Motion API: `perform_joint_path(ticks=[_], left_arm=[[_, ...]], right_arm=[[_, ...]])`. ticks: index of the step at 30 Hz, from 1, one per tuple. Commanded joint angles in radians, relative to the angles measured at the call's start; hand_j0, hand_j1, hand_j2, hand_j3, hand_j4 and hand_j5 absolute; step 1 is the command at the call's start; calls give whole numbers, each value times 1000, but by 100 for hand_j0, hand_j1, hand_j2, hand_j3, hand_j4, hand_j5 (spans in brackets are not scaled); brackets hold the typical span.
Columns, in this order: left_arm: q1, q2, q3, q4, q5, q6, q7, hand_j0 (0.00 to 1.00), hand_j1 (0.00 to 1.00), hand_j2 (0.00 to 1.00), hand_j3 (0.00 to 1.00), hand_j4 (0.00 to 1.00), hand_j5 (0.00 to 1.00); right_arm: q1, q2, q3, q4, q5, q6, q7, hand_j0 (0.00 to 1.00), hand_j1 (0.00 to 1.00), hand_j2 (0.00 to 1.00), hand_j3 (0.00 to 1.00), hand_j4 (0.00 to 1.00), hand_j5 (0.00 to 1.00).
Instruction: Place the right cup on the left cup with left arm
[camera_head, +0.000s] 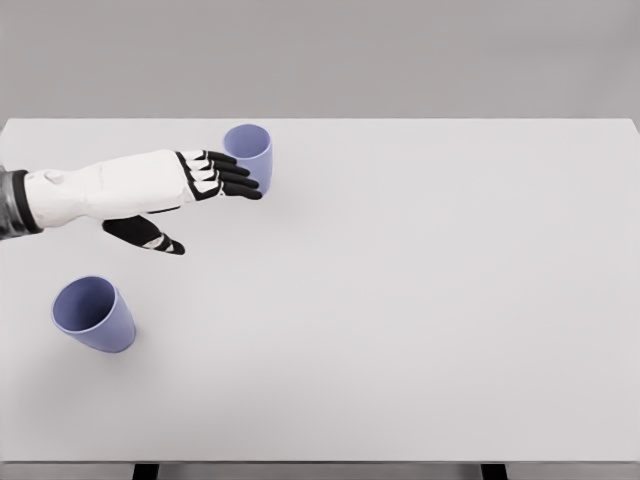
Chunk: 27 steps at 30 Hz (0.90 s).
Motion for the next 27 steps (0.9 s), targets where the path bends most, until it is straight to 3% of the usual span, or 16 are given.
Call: perform_joint_path(ticks=[1,3,6,8,11,14,20,22,25,27], left_arm=[[0,-6,-1,8,-2,2,2,100,100,100,100,100,100],[-23,-6,-1,26,-3,2,2,100,100,100,100,100,100],[-98,-37,-1,148,-2,2,2,100,100,100,100,100,100],[-103,-54,-6,198,-3,2,0,100,100,100,100,100,100],[-153,-94,-60,307,-3,2,2,100,100,100,100,100,100],[-245,-147,-153,436,-3,2,2,100,100,100,100,100,100],[-272,-183,-155,451,3,2,2,100,100,100,100,100,100],[-295,-247,-156,522,-3,2,-2,100,100,100,100,100,100],[-298,-308,-167,586,-19,2,-101,100,100,100,100,100,100],[-314,-330,-169,609,-23,2,-121,100,100,100,100,100,100]], right_arm=[[0,0,1,1,2,-1,0,100,100,100,100,100,100],[5,0,-2,2,0,0,0,100,100,100,100,100,100],[5,0,1,1,0,0,0,100,100,100,100,100,100],[5,0,-4,2,0,0,0,100,100,100,100,100,100],[5,0,-1,2,0,-1,0,100,100,100,100,100,100],[5,0,-2,2,0,0,0,100,100,100,100,100,100],[5,0,-2,2,0,0,0,100,100,100,100,100,100],[5,0,-2,2,0,0,0,100,100,100,100,100,100],[5,0,-2,2,0,0,0,100,100,100,100,100,100],[5,0,-2,2,0,0,0,100,100,100,100,100,100]])
